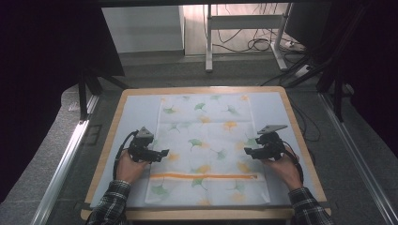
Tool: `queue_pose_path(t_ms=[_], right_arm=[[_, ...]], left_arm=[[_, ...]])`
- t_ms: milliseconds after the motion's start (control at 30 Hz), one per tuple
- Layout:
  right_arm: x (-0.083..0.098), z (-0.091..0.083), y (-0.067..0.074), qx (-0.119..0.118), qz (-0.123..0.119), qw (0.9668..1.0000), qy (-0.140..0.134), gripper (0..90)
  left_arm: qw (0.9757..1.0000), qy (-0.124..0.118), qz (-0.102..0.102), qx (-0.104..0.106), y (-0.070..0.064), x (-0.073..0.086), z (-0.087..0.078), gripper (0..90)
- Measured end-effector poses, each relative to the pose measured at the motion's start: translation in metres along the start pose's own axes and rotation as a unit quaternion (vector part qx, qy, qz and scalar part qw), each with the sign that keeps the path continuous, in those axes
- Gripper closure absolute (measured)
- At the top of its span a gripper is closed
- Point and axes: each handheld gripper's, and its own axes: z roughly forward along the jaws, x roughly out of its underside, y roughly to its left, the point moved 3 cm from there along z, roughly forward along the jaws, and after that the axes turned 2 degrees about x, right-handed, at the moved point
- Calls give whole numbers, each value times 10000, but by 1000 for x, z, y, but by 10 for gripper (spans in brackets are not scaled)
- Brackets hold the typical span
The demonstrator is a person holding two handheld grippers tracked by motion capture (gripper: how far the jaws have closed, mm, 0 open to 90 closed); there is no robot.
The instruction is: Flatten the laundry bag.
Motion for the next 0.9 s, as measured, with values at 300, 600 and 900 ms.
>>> queue_pose_path(t_ms=[300, 600, 900], right_arm=[[18, -15, 9, -313, -85, 9995, -21, 184], [30, -27, 20, -481, -291, 9984, -2, 82], [50, -38, 24, -665, -605, 9959, 15, 24]], left_arm=[[9993, -360, -13, -62, -5, -1, -7, 22], [9992, -364, -28, -158, -8, -1, -6, 0], [9995, -266, 148, -100, -20, -7, -1, 0]])
